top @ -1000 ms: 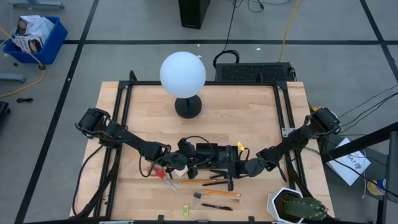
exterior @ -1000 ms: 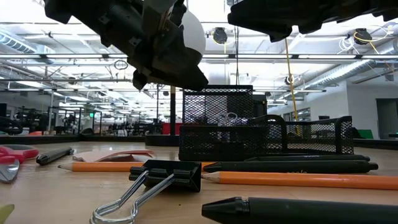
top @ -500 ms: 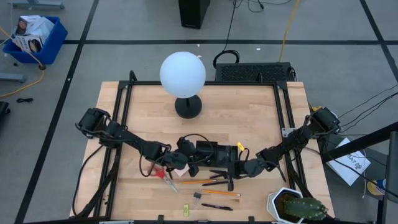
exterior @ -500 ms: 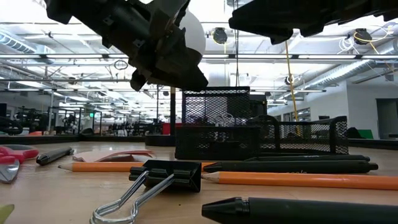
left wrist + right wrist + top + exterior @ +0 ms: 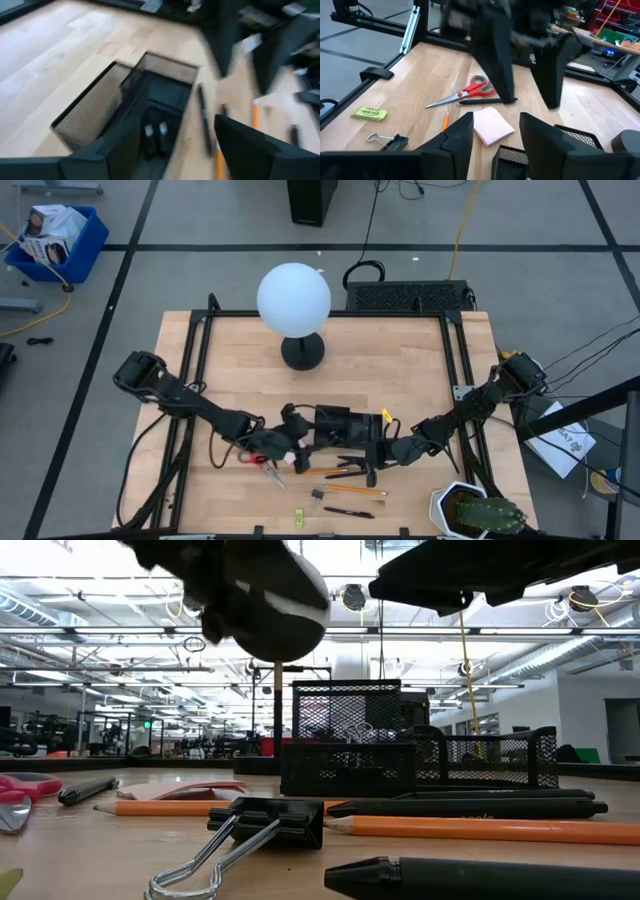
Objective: Pick and place office supplies into organizer
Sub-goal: Put the red scissors into the desk organizer
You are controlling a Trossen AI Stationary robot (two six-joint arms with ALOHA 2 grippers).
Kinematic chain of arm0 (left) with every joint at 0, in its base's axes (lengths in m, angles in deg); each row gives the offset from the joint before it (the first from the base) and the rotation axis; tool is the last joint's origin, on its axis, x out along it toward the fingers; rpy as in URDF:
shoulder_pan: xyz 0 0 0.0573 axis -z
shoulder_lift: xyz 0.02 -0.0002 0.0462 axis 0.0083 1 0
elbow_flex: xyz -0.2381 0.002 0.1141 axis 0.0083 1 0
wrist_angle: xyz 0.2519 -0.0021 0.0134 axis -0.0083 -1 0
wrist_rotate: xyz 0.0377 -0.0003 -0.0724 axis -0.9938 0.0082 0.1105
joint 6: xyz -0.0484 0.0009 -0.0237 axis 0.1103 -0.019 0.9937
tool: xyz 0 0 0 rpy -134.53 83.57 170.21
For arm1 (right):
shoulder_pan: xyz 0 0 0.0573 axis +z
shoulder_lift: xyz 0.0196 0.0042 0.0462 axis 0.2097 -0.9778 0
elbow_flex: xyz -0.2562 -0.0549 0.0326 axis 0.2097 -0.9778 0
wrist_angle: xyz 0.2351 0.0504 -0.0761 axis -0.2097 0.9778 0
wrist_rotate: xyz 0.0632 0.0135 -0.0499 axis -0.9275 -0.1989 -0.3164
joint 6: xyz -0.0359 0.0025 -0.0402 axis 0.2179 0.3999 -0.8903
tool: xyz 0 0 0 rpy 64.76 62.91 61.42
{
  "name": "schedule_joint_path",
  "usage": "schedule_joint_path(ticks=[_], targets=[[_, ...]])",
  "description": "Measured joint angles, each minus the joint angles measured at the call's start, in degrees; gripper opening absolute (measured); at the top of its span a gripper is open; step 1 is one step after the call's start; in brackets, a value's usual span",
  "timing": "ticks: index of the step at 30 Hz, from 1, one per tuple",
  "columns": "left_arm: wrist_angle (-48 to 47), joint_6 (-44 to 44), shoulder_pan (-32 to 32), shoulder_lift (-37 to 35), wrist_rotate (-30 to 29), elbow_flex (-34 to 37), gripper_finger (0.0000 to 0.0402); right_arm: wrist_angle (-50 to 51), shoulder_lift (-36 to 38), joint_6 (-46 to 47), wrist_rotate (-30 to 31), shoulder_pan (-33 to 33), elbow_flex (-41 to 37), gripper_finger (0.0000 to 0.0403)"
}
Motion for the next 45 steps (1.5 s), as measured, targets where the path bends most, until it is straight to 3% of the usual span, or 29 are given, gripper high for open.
schedule_joint_path(ticks=[7, 13, 19, 29, 36, 41, 45], targets=[[-5.2, -2.8, 3.2, -3.5, -1.3, 0.0, 0.0282, 0.6, 0.0, 0.0, 0.0, 0.0, 0.0, 0.0153], [-5.3, -5.2, 5.4, -5.7, -6.0, 0.0, 0.0283, 0.5, 0.0, 1.2, -0.7, 0.0, 0.0, 0.0149], [-5.1, -7.9, 7.3, -6.7, -6.6, 0.0, 0.0283, 0.6, 0.0, 1.2, -1.6, 0.0, 0.0, 0.0149], [-8.8, -8.0, 12.6, -13.4, -16.0, 1.8, 0.0283, 0.8, 0.0, 1.5, -1.6, 0.0, 0.0, 0.015], [1.3, -11.0, 17.2, -22.2, -18.1, 12.7, 0.0283, 0.6, 0.0, 1.1, -1.4, -0.1, 0.0, 0.0146], [11.5, -15.5, 17.9, -28.1, -11.6, 21.4, 0.0283, 0.6, 0.0, 2.6, -1.5, -0.2, 0.0, 0.0145], [16.7, -17.3, 18.3, -31.6, -10.2, 26.7, 0.0283, 0.6, 0.0, 2.9, -1.6, -0.2, 0.0, 0.0146]])
